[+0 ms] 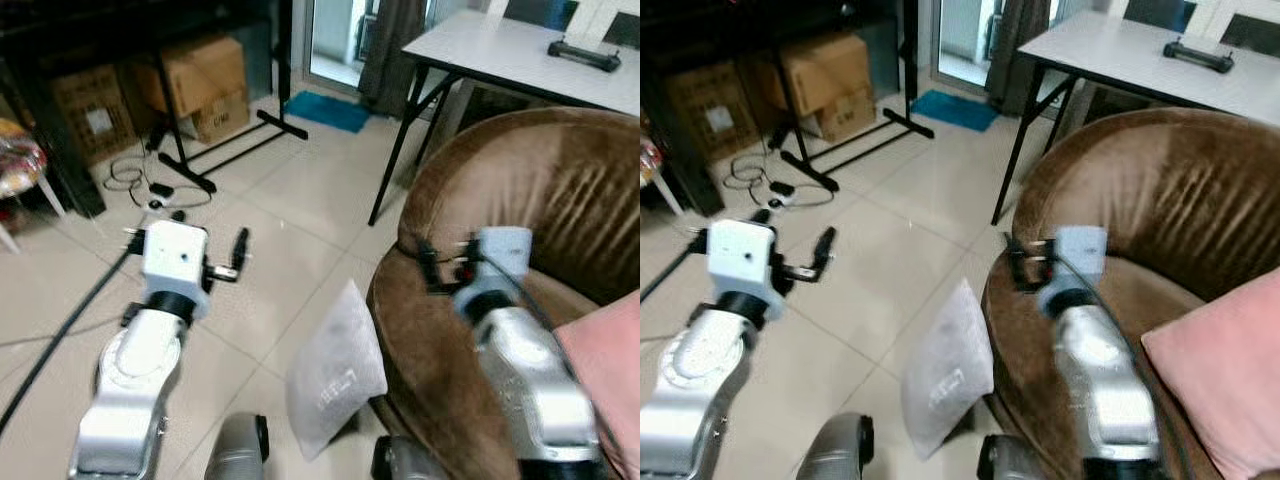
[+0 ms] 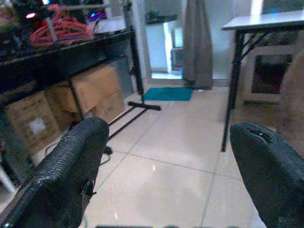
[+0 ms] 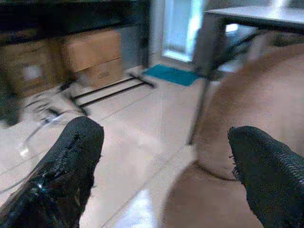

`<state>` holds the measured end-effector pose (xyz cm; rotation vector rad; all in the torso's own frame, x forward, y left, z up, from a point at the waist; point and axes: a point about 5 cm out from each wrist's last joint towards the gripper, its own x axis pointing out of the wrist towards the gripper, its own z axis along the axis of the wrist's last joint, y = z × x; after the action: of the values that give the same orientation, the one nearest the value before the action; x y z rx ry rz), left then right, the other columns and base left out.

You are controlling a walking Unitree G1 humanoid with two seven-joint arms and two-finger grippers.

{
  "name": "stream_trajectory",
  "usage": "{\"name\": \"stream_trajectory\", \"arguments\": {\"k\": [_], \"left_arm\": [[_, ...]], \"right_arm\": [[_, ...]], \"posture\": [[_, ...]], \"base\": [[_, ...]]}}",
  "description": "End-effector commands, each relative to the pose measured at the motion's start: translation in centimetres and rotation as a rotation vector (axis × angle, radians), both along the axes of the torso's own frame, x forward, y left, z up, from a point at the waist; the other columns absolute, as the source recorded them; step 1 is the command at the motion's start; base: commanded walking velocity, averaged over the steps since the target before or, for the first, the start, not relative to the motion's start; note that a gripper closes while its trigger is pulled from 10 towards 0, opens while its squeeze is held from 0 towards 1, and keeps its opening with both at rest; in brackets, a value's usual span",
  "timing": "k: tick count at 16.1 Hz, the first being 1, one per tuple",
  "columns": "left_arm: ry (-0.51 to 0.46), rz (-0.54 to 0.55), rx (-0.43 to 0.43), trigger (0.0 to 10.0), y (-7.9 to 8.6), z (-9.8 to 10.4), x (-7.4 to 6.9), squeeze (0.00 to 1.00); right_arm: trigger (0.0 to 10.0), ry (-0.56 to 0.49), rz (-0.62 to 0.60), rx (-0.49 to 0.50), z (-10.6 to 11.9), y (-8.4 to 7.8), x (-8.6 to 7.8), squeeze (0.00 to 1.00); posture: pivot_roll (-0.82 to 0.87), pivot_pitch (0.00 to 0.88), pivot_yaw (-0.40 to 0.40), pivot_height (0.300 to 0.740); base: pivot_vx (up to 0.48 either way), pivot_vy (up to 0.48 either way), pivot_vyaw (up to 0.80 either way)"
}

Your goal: Move the pillow to the sofa from floor

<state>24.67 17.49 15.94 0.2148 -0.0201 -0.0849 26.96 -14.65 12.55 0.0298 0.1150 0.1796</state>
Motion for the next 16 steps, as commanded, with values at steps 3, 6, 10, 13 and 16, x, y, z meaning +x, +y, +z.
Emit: {"name": "stream_trajectory", "arguments": {"k": [3,6,10,13,16], "left_arm": [[0.0,-0.008,-0.004,10.0,-0.32,0.05,0.07,0.0],[0.006,-0.008,0.0,10.0,-0.31,-0.1,0.03,0.0],[0.018,-0.02,0.017,10.0,-0.51,-0.33,0.08,0.0],[0.01,-0.007,0.027,10.0,-0.29,-0.25,0.14,0.0],[0.006,-0.004,0.032,10.0,-0.3,-0.2,0.21,0.0]], "right_arm": [[10.0,-0.03,-0.013,-0.032,0.62,-0.54,0.22,0.0],[10.0,-0.025,-0.024,-0.016,0.5,-0.71,0.31,0.0],[10.0,-0.009,-0.028,0.004,0.3,-0.7,0.36,0.0],[10.0,-0.009,-0.027,0.014,0.22,-0.71,0.3,0.0],[10.0,-0.011,-0.024,0.018,0.26,-0.65,0.31,0.0]], "posture": [[0.12,0.0,-0.062,0.64],[0.12,0.0,-0.065,0.64],[0.12,0.0,-0.064,0.635],[0.12,0.0,-0.062,0.615],[0.12,0.0,-0.06,0.59]], "base": [[0.276,0.0,0.8],[0.275,0.0,0.0],[0.0,0.0,0.0],[0.0,0.0,0.0],[0.0,0.0,0.0]]}}
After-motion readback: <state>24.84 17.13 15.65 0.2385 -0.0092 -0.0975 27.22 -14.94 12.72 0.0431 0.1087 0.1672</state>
